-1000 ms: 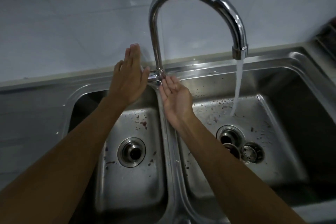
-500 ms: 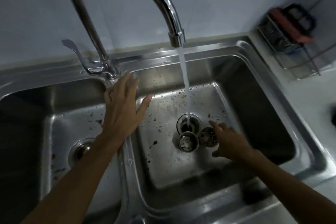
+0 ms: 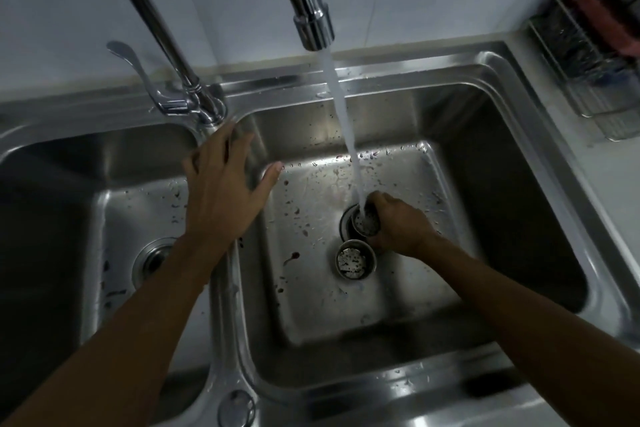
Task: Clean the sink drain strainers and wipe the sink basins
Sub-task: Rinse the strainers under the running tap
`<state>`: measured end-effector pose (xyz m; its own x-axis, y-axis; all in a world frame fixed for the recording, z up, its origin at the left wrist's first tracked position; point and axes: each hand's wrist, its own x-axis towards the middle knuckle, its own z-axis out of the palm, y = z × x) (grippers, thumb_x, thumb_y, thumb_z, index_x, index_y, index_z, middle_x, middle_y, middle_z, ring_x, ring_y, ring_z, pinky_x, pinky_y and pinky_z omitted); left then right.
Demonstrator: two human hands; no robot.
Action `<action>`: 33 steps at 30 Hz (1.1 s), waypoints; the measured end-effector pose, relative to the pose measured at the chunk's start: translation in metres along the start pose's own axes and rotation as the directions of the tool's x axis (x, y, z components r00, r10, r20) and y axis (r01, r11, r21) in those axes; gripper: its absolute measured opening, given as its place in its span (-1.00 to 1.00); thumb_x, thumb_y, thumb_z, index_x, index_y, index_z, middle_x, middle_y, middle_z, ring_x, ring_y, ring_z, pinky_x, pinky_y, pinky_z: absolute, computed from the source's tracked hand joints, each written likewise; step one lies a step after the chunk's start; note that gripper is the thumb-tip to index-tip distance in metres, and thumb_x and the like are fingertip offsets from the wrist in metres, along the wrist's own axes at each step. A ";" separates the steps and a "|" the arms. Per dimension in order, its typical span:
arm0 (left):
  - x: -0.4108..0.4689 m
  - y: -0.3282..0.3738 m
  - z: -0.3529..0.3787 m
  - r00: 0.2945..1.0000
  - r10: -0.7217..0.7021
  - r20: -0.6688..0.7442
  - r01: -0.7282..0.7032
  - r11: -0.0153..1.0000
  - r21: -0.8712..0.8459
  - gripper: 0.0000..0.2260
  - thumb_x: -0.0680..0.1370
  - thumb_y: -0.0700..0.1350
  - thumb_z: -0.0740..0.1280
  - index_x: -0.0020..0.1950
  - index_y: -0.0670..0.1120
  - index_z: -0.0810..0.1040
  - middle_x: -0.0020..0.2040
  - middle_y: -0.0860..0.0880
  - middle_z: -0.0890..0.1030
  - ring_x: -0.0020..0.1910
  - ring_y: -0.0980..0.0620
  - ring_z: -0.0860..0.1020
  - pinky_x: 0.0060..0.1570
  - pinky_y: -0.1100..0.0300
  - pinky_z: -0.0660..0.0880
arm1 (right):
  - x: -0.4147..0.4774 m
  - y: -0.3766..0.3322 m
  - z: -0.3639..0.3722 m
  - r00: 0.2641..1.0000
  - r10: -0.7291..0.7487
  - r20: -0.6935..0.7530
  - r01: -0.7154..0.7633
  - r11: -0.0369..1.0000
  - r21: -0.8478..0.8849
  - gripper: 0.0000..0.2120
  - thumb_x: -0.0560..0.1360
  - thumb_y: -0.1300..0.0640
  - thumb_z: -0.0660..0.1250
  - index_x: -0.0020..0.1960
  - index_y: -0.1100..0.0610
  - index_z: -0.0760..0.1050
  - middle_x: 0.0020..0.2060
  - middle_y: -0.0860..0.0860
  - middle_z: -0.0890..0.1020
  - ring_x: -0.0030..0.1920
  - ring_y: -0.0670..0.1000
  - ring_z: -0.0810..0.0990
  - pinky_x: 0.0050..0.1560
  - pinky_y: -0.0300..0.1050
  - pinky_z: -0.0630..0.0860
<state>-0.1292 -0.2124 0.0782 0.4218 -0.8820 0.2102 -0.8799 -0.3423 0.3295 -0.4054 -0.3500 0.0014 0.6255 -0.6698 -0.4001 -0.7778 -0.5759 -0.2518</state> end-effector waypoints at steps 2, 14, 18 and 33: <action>-0.001 0.000 0.001 1.000 0.000 0.001 0.000 1.000 0.009 -0.38 0.58 0.33 0.28 0.52 0.00 0.38 0.57 -0.12 0.27 0.55 -0.13 0.27 0.48 -0.24 0.19 | 0.002 -0.002 0.007 1.000 -0.021 -0.019 0.021 1.000 0.007 -0.25 0.31 -0.25 0.53 0.34 0.01 0.29 0.23 0.03 0.55 0.10 0.11 0.61 0.00 0.11 0.63; -0.003 0.002 0.000 1.000 -0.025 -0.002 0.025 0.998 0.058 -0.38 0.56 0.37 0.23 0.47 -0.01 0.43 0.55 -0.13 0.30 0.55 -0.15 0.28 0.46 -0.20 0.16 | -0.006 0.004 0.024 1.000 0.001 -0.003 0.000 0.998 0.061 -0.15 0.34 -0.23 0.53 0.49 0.03 0.28 0.32 0.07 0.52 0.24 0.14 0.55 0.14 0.13 0.60; -0.003 0.002 0.000 1.000 -0.018 0.011 0.017 0.998 0.056 -0.41 0.58 0.33 0.29 0.46 -0.02 0.43 0.55 -0.14 0.29 0.56 -0.15 0.26 0.47 -0.24 0.15 | -0.006 0.005 0.027 0.998 0.021 -0.054 -0.016 0.996 0.089 -0.15 0.31 -0.26 0.53 0.43 0.07 0.28 0.27 0.07 0.57 0.20 0.13 0.59 0.09 0.12 0.62; -0.003 0.002 0.001 1.000 -0.017 0.013 0.017 0.999 0.047 -0.44 0.57 0.32 0.30 0.45 0.00 0.44 0.55 -0.13 0.30 0.55 -0.16 0.27 0.46 -0.22 0.16 | -0.013 0.013 0.025 0.988 -0.006 -0.153 0.020 0.996 0.089 -0.18 0.26 -0.13 0.60 0.36 0.16 0.34 0.25 0.14 0.49 0.22 0.15 0.43 0.18 -0.01 0.50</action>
<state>-0.1323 -0.2107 0.0776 0.4340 -0.8801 0.1923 -0.8821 -0.3718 0.2892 -0.4256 -0.3369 -0.0183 0.6325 -0.7300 -0.2589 -0.7674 -0.5452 -0.3375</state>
